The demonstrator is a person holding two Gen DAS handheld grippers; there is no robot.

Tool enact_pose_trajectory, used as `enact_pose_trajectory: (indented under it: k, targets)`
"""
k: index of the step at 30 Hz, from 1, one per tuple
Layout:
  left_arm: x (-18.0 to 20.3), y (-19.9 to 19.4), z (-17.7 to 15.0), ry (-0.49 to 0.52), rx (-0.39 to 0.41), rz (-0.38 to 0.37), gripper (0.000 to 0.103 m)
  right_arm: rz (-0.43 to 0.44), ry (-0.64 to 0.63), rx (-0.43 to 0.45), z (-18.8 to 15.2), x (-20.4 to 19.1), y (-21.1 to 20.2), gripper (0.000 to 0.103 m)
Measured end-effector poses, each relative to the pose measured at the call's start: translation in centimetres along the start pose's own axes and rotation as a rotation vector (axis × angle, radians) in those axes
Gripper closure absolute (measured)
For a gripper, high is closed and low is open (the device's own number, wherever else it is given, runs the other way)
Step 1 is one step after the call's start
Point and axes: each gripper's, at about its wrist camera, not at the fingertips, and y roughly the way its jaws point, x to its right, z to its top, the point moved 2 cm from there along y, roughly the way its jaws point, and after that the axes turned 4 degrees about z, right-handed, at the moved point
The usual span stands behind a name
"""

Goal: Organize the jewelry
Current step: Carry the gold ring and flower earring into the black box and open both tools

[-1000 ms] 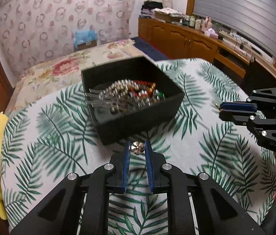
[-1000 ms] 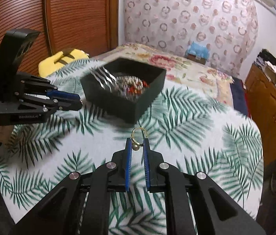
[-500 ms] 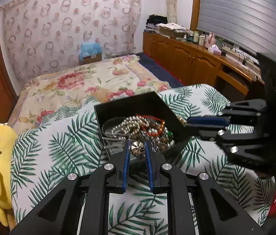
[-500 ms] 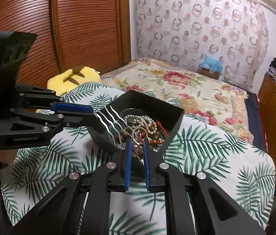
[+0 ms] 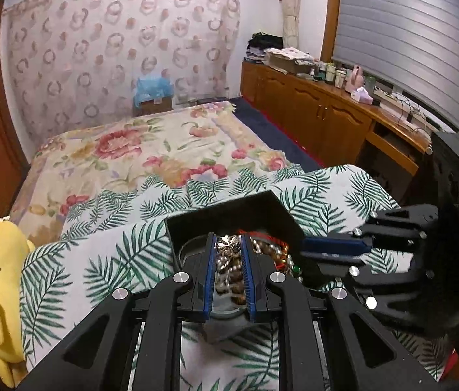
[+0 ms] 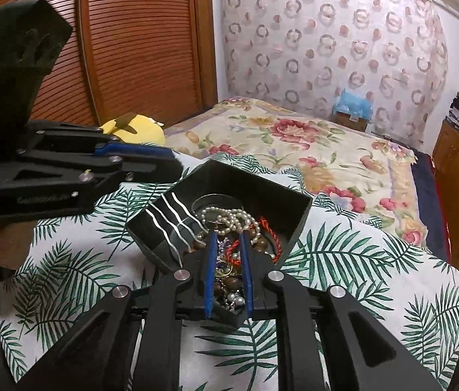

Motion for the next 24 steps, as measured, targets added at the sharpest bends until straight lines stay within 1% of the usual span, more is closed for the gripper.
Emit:
enact_pose_trajectory:
  k: [5,11,15,20,21,24]
  targets:
    - [0.2,1.6,1.0,-0.005,-0.013,-0.017,0.089,-0.027,0.006,0.016,-0.4,0.2,-1.2,0.087]
    - [1.3,3.1,1.9,0.002,-0.026,-0.042,0.089,-0.071,0.039,0.032,-1.4,1.4,-3.0,0.087]
    - [1.9,4.0,2.4,0.004,-0.036,-0.055,0.089,-0.090,0.068,0.036,-1.9,2.5,-3.6,0.087]
    - [2.2,5.0,2.7,-0.011,-0.043,-0.055,0.089,-0.106,0.095,0.036,-2.6,3.3,-4.0,0.087]
    - [2.2,5.1,2.6,-0.015,-0.046,-0.054,0.087,-0.108,0.098,0.037,-2.7,3.3,-4.1,0.087]
    - [2.1,5.1,2.4,-0.022,-0.048,-0.047,0.070,-0.112,0.102,0.042,-2.9,3.3,-4.4,0.087]
